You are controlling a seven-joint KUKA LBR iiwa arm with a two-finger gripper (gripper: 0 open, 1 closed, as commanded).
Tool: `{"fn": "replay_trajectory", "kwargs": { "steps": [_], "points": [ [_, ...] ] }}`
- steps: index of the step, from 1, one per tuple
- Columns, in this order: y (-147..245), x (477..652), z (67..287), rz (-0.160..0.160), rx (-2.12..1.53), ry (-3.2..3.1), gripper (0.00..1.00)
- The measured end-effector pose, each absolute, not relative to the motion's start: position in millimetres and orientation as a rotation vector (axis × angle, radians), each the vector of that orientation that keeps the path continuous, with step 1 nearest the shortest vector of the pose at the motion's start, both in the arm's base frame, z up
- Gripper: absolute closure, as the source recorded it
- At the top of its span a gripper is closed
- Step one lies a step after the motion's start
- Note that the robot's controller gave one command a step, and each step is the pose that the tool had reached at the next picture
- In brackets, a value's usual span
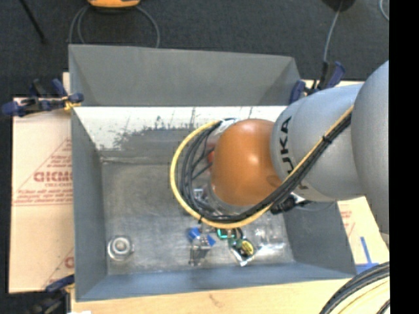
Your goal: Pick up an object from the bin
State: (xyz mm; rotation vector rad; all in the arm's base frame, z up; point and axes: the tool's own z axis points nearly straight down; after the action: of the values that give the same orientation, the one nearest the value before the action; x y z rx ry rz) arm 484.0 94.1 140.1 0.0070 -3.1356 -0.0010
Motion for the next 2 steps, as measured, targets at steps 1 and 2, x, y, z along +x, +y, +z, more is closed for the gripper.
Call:
{"fn": "replay_trajectory", "kwargs": {
  "steps": [1, 2],
  "points": [
    [13.1, 539.9, 72.7, -0.004, 0.273, -3.137, 0.00],
    [1.8, 577.7, 102.3, 0.003, 0.394, -3.125, 0.00]
  ]
}}
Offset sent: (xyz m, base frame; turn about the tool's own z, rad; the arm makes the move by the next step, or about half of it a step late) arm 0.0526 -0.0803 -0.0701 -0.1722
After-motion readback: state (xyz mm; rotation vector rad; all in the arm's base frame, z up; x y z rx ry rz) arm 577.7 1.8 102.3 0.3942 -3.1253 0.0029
